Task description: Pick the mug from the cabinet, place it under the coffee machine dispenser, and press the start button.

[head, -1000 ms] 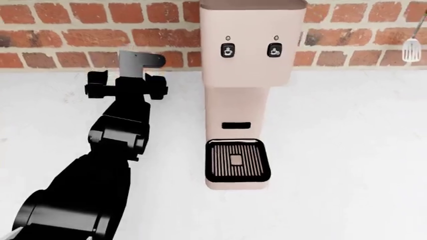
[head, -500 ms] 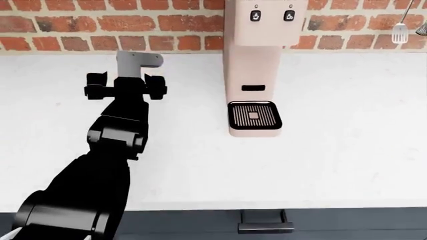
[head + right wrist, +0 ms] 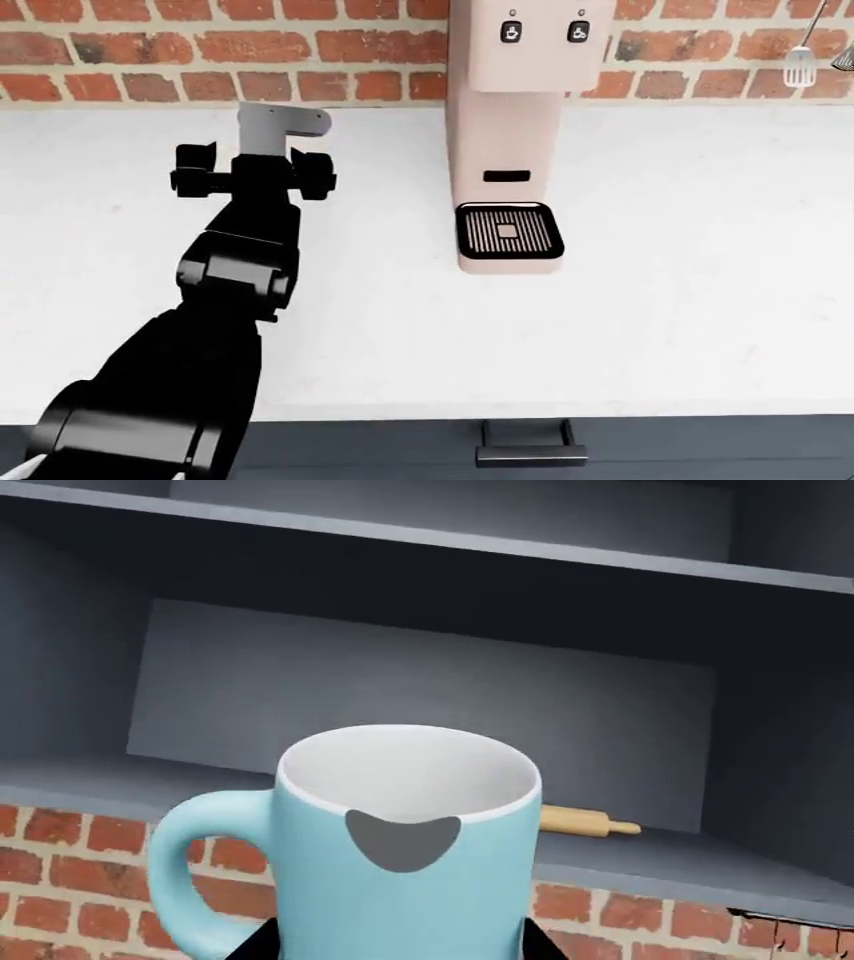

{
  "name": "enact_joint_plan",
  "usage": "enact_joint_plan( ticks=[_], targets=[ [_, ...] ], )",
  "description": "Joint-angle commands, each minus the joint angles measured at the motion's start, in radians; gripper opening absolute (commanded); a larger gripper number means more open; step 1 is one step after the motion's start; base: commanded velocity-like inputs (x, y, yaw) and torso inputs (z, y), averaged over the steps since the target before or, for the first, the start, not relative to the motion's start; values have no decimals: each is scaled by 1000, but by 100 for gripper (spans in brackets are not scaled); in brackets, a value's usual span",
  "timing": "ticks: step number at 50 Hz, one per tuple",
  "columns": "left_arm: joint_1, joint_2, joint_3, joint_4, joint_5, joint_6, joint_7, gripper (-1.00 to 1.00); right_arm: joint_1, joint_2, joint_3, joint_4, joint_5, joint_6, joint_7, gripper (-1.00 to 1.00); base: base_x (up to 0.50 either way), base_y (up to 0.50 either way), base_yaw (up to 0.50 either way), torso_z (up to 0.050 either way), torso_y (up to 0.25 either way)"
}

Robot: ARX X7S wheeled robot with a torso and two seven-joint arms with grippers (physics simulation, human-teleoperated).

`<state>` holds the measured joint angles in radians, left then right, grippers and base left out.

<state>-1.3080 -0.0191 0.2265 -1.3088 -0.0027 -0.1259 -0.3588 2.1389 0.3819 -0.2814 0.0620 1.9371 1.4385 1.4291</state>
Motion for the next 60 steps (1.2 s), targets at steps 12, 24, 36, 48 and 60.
enact_joint_plan(
  ticks=[12, 24, 36, 48, 60],
  targets=[
    [1, 1, 24, 0, -1, 4, -8, 100, -362, 284, -46, -354, 204, -183, 78, -100, 0, 0, 0, 0, 0],
    [3, 1, 30, 0, -3, 5, -4, 100, -578, 339, 79, -413, 23, -186, -74, -100, 0, 0, 0, 0, 0],
    [2, 1, 33, 0, -3, 3, -4, 100, -699, 361, 142, -387, -230, -200, -260, -100, 0, 0, 0, 0, 0],
    [2, 1, 36, 0, -3, 3, -4, 100, -751, 377, 132, -335, -375, -232, -345, -100, 0, 0, 0, 0, 0],
    [2, 1, 42, 0, -2, 7, -6, 100, -928, 377, 122, -338, -506, -325, -446, -100, 0, 0, 0, 0, 0]
  ],
)
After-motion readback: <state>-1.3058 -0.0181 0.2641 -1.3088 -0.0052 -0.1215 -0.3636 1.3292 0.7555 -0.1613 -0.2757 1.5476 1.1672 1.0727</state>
